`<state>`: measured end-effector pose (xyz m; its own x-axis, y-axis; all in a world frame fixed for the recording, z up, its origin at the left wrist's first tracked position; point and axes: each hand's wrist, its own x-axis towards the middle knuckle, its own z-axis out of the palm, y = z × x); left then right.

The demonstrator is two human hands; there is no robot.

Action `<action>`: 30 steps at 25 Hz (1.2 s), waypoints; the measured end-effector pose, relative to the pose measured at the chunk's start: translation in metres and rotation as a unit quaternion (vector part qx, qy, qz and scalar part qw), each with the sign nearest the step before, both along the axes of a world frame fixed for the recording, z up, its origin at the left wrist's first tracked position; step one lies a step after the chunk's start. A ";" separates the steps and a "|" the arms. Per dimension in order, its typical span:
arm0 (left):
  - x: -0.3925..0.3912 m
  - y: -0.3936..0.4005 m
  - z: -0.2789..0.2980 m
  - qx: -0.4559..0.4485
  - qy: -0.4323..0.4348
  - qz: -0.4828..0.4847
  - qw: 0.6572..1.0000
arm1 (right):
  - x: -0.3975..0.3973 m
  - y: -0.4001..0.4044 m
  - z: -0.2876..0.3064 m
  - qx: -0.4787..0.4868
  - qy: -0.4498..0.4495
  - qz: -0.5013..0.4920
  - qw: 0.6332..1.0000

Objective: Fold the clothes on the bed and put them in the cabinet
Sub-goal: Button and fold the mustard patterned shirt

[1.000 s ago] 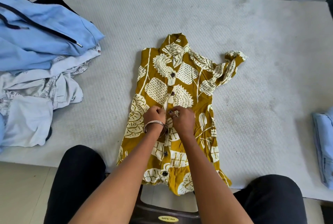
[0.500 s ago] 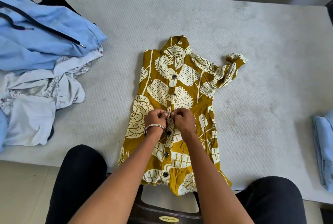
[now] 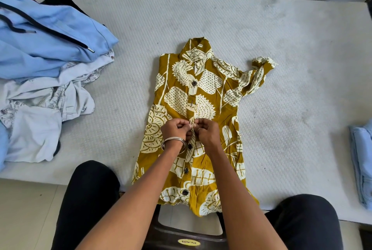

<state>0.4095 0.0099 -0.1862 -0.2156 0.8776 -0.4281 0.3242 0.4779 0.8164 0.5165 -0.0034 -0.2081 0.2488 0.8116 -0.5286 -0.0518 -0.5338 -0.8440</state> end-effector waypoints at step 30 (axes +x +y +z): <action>-0.007 0.033 0.007 0.015 0.173 -0.051 0.983 | 0.019 0.021 0.021 -0.012 -0.275 0.010 0.961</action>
<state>0.4029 0.0434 -0.1794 -0.2548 0.9133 -0.3177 0.6300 0.4060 0.6620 0.5353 0.0172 -0.1876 0.4799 0.8088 -0.3399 0.4090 -0.5490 -0.7289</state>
